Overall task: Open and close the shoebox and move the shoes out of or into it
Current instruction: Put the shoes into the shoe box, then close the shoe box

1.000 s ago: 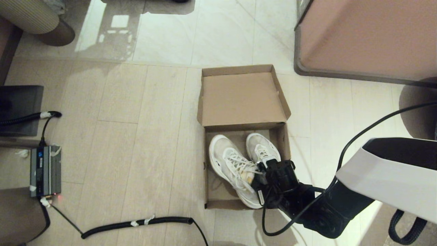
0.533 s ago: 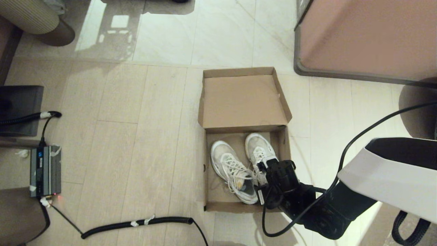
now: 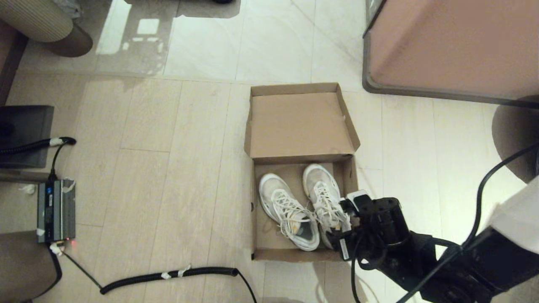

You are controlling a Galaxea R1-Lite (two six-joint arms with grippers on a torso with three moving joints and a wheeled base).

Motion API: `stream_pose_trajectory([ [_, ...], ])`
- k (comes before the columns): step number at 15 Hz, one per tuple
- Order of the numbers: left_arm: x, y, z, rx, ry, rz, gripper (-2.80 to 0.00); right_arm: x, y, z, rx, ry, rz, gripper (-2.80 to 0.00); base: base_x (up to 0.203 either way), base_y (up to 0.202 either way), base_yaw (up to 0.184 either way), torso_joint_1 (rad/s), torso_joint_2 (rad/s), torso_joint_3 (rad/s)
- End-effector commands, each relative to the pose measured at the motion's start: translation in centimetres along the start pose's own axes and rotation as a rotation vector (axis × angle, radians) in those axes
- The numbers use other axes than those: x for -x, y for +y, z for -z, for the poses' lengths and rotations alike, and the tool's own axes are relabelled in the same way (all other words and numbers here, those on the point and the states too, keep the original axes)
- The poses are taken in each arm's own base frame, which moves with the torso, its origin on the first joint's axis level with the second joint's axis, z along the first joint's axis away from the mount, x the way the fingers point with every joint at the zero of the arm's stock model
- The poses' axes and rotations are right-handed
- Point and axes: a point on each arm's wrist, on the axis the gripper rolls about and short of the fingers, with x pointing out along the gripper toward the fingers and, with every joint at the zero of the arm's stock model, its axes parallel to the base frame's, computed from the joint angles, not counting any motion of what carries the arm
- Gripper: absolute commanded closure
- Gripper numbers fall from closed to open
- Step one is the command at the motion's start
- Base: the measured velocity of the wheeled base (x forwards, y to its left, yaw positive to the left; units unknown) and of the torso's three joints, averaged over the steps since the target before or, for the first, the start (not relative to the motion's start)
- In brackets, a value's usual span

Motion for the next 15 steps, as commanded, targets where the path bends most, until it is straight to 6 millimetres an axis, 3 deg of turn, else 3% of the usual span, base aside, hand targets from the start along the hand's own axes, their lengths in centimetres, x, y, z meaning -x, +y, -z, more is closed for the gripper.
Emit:
stream_pose_trajectory([
  [1, 0.0, 0.0, 0.0, 0.015, -0.002, -0.003, 0.00, 4.2, -1.7, -0.3, -0.025, -0.056, -0.005, -2.80, 0.000, 0.000, 0.000, 0.000, 0.00, 0.000],
  [3, 0.0, 0.0, 0.0, 0.056, -0.001, -0.018, 0.00, 6.1, -2.7, 1.3, -0.015, -0.029, 0.003, -2.80, 0.000, 0.000, 0.000, 0.000, 0.00, 0.000],
  [8, 0.0, 0.1, 0.0, 0.100, -0.001, -0.039, 0.00, 8.4, -3.9, 2.1, -0.017, -0.045, 0.015, -2.80, 0.000, 0.000, 0.000, 0.000, 0.00, 0.000],
  [15, 0.0, 0.1, 0.0, 0.100, -0.001, -0.039, 0.00, 9.9, -5.9, 0.6, -0.103, -0.143, 0.090, -2.80, 0.000, 0.000, 0.000, 0.000, 0.00, 0.000],
])
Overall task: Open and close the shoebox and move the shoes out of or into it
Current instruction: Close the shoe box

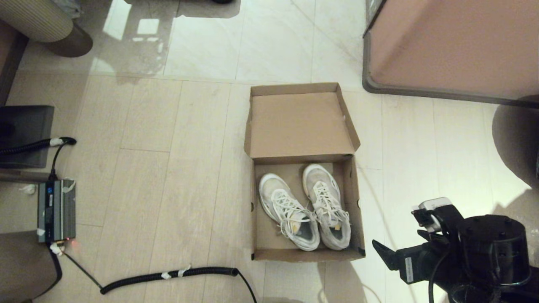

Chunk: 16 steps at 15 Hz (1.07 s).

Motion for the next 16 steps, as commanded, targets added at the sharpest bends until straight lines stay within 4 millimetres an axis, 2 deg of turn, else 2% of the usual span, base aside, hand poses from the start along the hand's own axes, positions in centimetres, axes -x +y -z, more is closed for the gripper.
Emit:
stream_pose_trajectory([
  [1, 0.0, 0.0, 0.0, 0.000, -0.002, 0.000, 0.00, 0.3, -1.1, -1.1, -0.047, -0.052, 0.042, -2.80, 0.000, 0.000, 0.000, 0.000, 0.00, 0.000],
  [4, 0.0, 0.0, 0.0, 0.000, -0.002, 0.000, 0.00, 0.1, -2.0, -0.8, -0.065, -0.039, 0.084, -2.80, 0.000, 0.000, 0.000, 0.000, 0.00, 0.000],
  [6, 0.0, 0.0, 0.0, 0.000, -0.002, 0.000, 0.00, 0.1, -2.6, -1.4, -0.088, -0.063, 0.104, -2.80, 0.000, 0.000, 0.000, 0.000, 0.00, 0.000],
  [14, 0.0, 0.0, 0.0, 0.000, -0.002, 0.000, 0.00, -1.1, -3.0, -2.2, -0.150, -0.066, 0.144, -2.80, 0.000, 0.000, 0.000, 0.000, 0.00, 0.000],
  [16, 0.0, 0.0, 0.0, 0.000, -0.002, 0.000, 0.00, -1.6, -4.3, -2.7, -0.178, -0.077, 0.202, -2.80, 0.000, 0.000, 0.000, 0.000, 0.00, 0.000],
])
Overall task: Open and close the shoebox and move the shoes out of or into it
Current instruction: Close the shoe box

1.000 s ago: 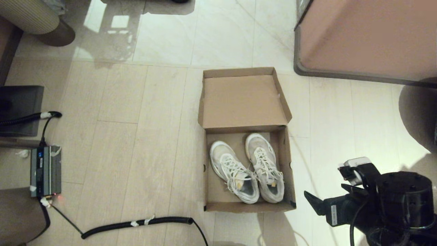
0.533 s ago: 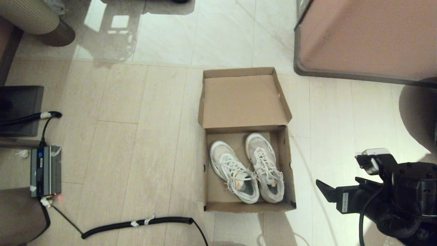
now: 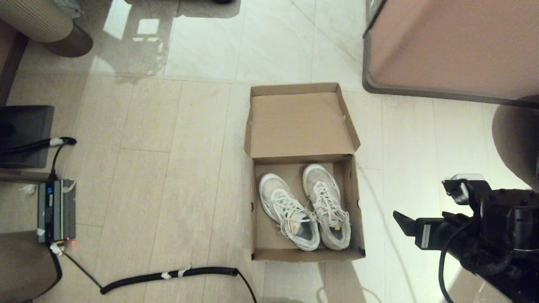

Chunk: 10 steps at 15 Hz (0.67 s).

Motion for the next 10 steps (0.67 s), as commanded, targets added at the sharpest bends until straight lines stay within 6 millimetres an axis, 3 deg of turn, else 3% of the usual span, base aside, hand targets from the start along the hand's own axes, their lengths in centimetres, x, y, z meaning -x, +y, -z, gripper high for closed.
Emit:
stream_pose_trajectory([
  [1, 0.0, 0.0, 0.0, 0.000, -0.002, -0.001, 0.00, -1.2, -1.7, -0.5, -0.037, -0.004, 0.091, -2.80, 0.000, 0.000, 0.000, 0.000, 0.00, 0.000],
  [3, 0.0, 0.0, 0.0, 0.000, -0.002, -0.001, 0.00, -3.1, -3.3, 0.0, -0.089, 0.018, 0.183, -2.80, 0.000, 0.000, 0.000, 0.000, 0.00, 0.000],
  [5, 0.0, 0.0, 0.0, 0.000, -0.002, -0.001, 0.00, -3.4, -3.7, 0.1, -0.121, 0.008, 0.194, -2.80, 0.000, 0.000, 0.000, 0.000, 0.00, 0.000],
  [8, 0.0, 0.0, 0.0, 0.000, -0.002, 0.001, 0.00, -2.7, -3.7, -1.0, -0.137, -0.040, 0.173, -2.80, 0.000, 0.000, 0.000, 0.000, 0.00, 0.000],
  [10, 0.0, 0.0, 0.0, 0.000, -0.002, -0.001, 0.00, -0.8, -4.0, -2.0, -0.161, -0.085, 0.143, -2.80, 0.000, 0.000, 0.000, 0.000, 0.00, 0.000],
])
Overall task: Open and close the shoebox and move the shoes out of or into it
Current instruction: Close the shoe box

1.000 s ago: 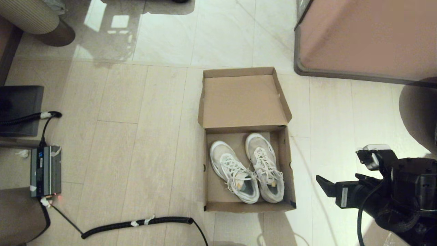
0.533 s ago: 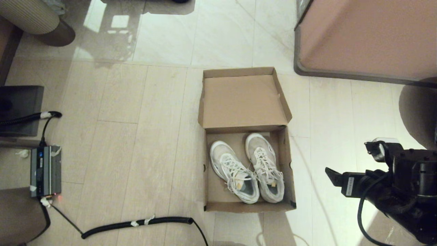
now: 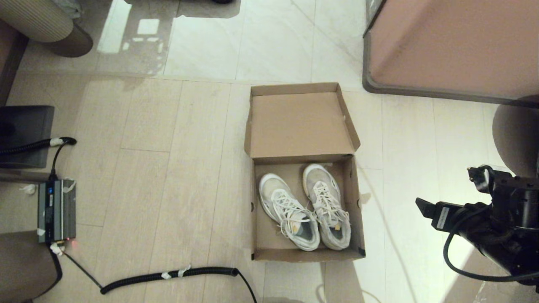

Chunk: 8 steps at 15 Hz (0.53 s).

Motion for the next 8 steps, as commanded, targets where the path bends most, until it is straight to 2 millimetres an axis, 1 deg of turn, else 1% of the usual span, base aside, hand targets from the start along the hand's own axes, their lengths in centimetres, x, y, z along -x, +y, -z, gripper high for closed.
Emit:
stream_pose_trajectory([
  [1, 0.0, 0.0, 0.0, 0.000, -0.002, 0.000, 0.00, 2.8, -0.9, -1.4, -0.040, -0.053, -0.022, -2.80, 0.000, 0.000, 0.000, 0.000, 0.00, 0.000],
  [2, 0.0, 0.0, 0.0, 0.000, -0.002, 0.000, 0.00, 4.2, -1.5, -1.7, -0.060, -0.045, -0.024, -2.80, 0.000, 0.000, 0.000, 0.000, 0.00, 0.000],
  [3, 0.0, 0.0, 0.0, 0.000, -0.002, 0.000, 0.00, 5.2, -2.1, -1.6, -0.079, -0.016, -0.012, -2.80, 0.000, 0.000, 0.000, 0.000, 0.00, 0.000],
  [4, 0.0, 0.0, 0.0, 0.000, -0.002, 0.000, 0.00, 5.6, -3.2, -1.7, -0.104, 0.000, 0.021, -2.80, 0.000, 0.000, 0.000, 0.000, 0.00, 0.000],
  [6, 0.0, 0.0, 0.0, 0.000, -0.002, 0.000, 0.00, 5.3, -5.7, -2.5, -0.172, -0.004, 0.109, -2.80, 0.000, 0.000, 0.000, 0.000, 0.00, 0.000],
  [7, 0.0, 0.0, 0.0, 0.000, -0.002, 0.000, 0.00, 5.2, -6.6, -2.9, -0.202, -0.005, 0.128, -2.80, 0.000, 0.000, 0.000, 0.000, 0.00, 0.000],
  [8, 0.0, 0.0, 0.0, 0.000, -0.002, 0.000, 0.00, 5.0, -7.1, -3.1, -0.248, 0.008, 0.125, -2.80, 0.000, 0.000, 0.000, 0.000, 0.00, 0.000],
])
